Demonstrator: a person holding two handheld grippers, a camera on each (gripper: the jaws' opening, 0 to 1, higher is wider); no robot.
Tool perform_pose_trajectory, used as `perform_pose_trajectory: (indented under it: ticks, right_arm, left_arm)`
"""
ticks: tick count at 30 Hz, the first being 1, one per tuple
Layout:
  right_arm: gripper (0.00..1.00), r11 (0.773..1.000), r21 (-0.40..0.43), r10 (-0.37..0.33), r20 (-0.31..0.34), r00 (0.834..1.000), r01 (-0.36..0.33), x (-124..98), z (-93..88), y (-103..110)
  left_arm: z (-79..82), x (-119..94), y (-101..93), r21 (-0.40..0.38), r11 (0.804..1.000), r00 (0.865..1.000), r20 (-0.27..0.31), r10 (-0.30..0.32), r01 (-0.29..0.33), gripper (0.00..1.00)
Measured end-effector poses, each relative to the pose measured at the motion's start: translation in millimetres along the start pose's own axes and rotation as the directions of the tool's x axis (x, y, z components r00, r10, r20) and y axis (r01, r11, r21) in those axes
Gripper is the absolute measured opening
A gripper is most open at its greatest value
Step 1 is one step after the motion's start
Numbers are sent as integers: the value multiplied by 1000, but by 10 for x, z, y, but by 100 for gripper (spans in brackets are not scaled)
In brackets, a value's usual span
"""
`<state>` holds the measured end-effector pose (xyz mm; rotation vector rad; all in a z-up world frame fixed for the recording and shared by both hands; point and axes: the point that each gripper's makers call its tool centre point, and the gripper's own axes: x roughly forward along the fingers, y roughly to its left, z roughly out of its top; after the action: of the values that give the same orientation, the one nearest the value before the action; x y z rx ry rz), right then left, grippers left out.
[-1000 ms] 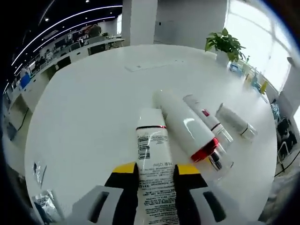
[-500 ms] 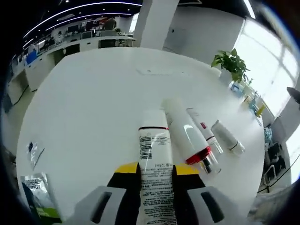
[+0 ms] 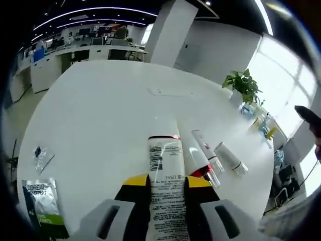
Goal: Arrange the skincare products in the storage area until every visible bottle or jar stands upright without overlapping.
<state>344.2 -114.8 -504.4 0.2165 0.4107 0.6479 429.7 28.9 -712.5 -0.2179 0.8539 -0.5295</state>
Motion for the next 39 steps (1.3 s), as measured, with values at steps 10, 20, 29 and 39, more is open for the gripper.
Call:
perform_pose_trajectory:
  ticks: [10,20,29,39]
  right_arm:
    - [98,996,74,57,-39,998,-54,157,-142,106]
    - [98,992,100,89,-60,994,-83,350,-131,124]
    - [96,976,196,110,-62,992,-96,419,-251,148]
    - [91,946,294,153,-40,987,-135,466,-348,231]
  left_arm:
    - [125,-173,-145,-14,999,997,61,-37,38,23]
    - [173,-392,-306,55,996,995,69,-76,72,24]
    - [150,-638,-497,55,990,987,89,-131,127,24]
    - [254,-883,-1041,110,960,954,130,-271,258,24]
